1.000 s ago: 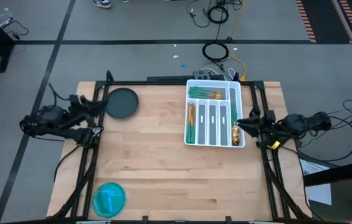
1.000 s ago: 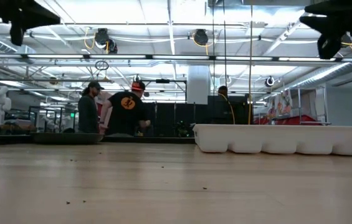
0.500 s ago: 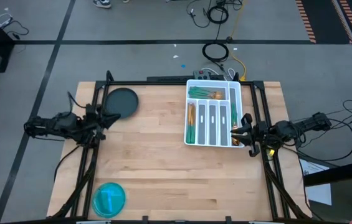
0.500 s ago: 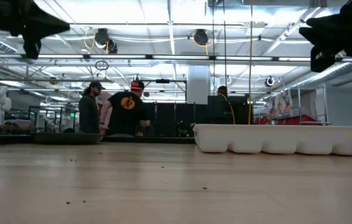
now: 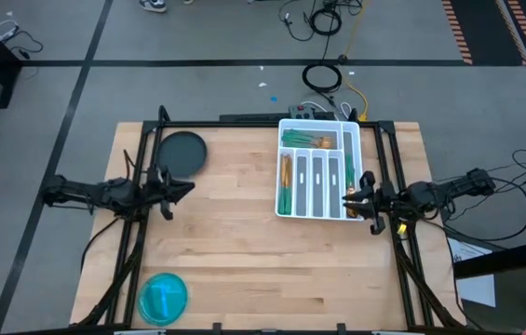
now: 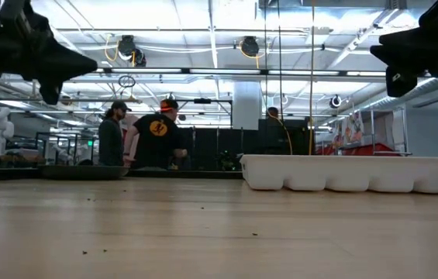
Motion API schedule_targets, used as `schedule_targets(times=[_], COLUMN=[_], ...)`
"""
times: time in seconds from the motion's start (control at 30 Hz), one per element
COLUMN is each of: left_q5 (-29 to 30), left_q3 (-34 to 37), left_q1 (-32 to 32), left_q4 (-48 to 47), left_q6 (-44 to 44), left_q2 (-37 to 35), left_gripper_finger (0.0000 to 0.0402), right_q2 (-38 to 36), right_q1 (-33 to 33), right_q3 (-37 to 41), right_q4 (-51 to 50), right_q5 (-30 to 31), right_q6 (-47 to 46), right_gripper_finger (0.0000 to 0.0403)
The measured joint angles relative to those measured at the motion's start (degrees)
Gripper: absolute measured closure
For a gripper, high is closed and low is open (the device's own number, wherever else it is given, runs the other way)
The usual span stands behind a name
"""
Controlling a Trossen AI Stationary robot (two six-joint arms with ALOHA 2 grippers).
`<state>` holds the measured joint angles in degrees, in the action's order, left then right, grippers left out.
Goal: Sort silverware
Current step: Return to Home Position
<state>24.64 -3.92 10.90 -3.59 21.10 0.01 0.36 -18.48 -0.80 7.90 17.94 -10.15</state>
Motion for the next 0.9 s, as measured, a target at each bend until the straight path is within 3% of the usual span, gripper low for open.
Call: schedule_targets(times=[0.1,0.33,0.57,0.77,0.9], left_q5=[-2.89,-9.03,-26.11,-27.52,-27.5], left_q3=[3.34,3.53,3.56,3.56,3.56], left_q1=[0.0,0.0,0.02,0.0,0.02], left_q4=[6.68,7.2,12.71,7.25,4.82], left_q6=[-0.36,-1.94,-0.42,5.66,5.16], left_q2=[0.01,-0.02,-0.02,0.13,0.13], left_gripper_finger=[0.0369,0.0369,0.0369,0.0369,0.0369], right_q2=[0.02,0.02,0.02,0.02,0.02], right_q1=[0.0,0.0,0.02,0.0,0.02], right_q3=[0.0,0.0,-0.02,-0.02,-0.02], right_q4=[-1.19,-2.31,-4.04,-3.82,-3.8], right_q5=[0.02,-0.03,-0.06,0.15,0.08], right_q6=[-1.55,0.48,1.42,-0.51,-1.16], right_gripper_finger=[0.0317,0.0317,0.0317,0.0317,0.0317])
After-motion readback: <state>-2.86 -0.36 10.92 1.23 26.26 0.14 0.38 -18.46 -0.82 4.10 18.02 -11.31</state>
